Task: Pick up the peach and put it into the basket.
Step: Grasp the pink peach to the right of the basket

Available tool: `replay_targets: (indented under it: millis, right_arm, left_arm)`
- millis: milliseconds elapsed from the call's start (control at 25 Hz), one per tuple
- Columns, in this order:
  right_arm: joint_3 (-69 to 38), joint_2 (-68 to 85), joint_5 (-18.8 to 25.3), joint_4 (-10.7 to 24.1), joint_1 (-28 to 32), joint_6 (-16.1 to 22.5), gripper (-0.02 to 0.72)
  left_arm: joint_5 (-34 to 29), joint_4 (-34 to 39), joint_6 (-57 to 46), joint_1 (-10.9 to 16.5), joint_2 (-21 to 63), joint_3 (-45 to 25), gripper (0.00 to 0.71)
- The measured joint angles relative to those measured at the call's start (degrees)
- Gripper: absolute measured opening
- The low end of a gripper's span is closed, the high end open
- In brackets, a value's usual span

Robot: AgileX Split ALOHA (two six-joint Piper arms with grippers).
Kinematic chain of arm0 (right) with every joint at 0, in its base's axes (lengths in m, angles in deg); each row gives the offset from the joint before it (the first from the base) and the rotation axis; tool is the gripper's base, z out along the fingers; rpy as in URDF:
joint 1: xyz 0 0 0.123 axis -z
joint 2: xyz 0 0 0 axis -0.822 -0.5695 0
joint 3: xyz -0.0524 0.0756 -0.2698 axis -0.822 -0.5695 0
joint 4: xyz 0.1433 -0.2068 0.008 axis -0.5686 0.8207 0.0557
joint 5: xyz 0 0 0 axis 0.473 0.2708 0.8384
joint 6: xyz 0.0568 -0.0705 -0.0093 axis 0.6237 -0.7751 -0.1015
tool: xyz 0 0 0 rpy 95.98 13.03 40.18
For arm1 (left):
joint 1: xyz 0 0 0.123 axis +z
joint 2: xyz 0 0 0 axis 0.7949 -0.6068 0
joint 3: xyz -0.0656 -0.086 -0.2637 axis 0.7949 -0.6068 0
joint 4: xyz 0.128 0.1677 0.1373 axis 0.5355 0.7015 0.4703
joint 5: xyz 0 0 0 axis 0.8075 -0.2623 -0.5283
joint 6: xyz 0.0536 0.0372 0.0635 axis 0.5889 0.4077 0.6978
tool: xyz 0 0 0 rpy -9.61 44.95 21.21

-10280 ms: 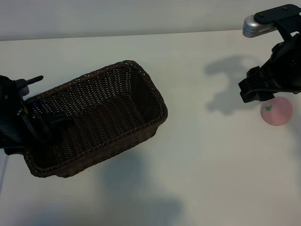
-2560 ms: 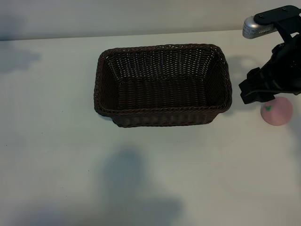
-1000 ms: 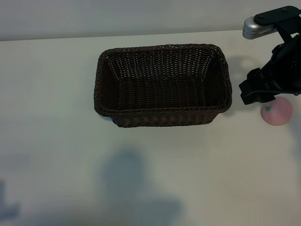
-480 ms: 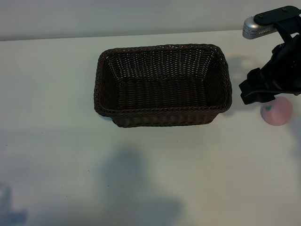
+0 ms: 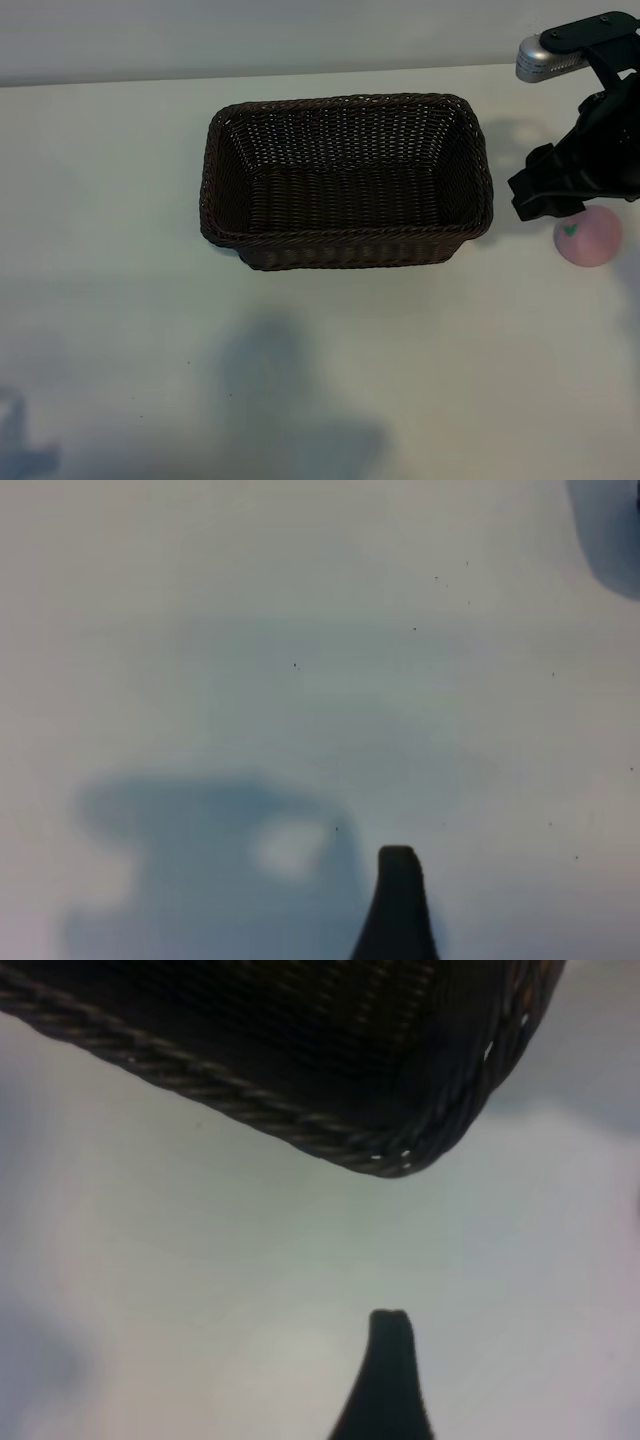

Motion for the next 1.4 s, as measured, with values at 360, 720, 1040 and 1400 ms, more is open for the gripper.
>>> replay_targets:
  millis: [360,720,1040,1400]
  right_arm:
    - [0.00,-0.07,-2.46,12.80,0.00,11.25,0.595]
    - [0.00,-5.89,-5.81,15.30,4.23,13.68,0.595]
    - [0.00,-12.79,-9.20,15.33,6.34,13.68,0.595]
    - [0.00,-19.80,-11.77,14.40,7.04,14.25,0.595]
  left_arm:
    - [0.00,0.00,0.12,0.00,0.00,0.00,0.588]
    - [0.00,0.00,0.06,0.00,0.73,0.00,0.587]
    - [0.01,0.00,0.06,-1.58,2.59,0.00,0.587]
    - [0.01,0.05,0.06,-1.91,2.59,0.00,0.587]
